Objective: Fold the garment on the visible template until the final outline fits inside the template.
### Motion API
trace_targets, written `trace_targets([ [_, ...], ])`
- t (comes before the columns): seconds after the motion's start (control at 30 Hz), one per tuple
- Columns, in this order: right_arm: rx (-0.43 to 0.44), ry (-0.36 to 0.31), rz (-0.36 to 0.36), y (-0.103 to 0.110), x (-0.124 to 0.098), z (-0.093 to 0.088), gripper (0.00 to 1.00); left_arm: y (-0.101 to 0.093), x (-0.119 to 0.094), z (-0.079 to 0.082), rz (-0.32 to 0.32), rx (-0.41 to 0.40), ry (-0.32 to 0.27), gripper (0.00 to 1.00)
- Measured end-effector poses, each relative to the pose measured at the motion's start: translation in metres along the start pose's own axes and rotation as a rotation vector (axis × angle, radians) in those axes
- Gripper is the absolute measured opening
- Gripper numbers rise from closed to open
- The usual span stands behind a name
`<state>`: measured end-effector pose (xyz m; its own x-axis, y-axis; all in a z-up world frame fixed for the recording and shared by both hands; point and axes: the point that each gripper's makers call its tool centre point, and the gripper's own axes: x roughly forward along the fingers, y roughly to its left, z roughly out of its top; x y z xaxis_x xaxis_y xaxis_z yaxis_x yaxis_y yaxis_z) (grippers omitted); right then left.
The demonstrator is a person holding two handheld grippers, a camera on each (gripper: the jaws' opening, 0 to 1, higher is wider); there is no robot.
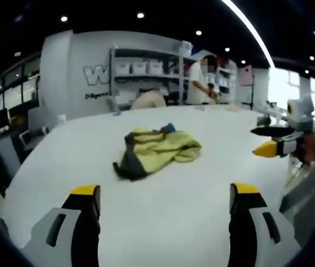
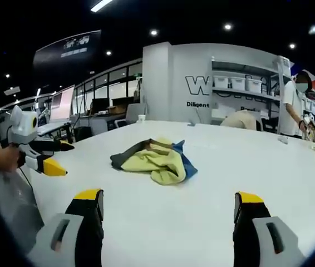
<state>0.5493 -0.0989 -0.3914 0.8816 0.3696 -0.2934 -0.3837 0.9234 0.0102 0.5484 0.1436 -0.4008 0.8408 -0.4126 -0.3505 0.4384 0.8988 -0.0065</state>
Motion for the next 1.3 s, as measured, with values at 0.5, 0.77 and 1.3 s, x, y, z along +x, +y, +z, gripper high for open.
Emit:
trace_targets([
  [0.5,0.000,0.019,0.003,0.0012,0.0002,-0.0034,0.99,-0.0015,0.0008,-0.0014,-0.015,0.003,0.002,0.98],
  [0.77,-0.012,0.041,0.000,0.0001,0.0008,-0.0075,0.99,-0.0003,-0.0001,-0.0019,-0.013,0.001,0.005,0.98],
  [1.3,-0.007,0.042,0.003,0.0011,0.0000,-0.0075,0.99,-0.0014,0.0006,-0.0023,-0.018,0.007,0.004,0.98],
])
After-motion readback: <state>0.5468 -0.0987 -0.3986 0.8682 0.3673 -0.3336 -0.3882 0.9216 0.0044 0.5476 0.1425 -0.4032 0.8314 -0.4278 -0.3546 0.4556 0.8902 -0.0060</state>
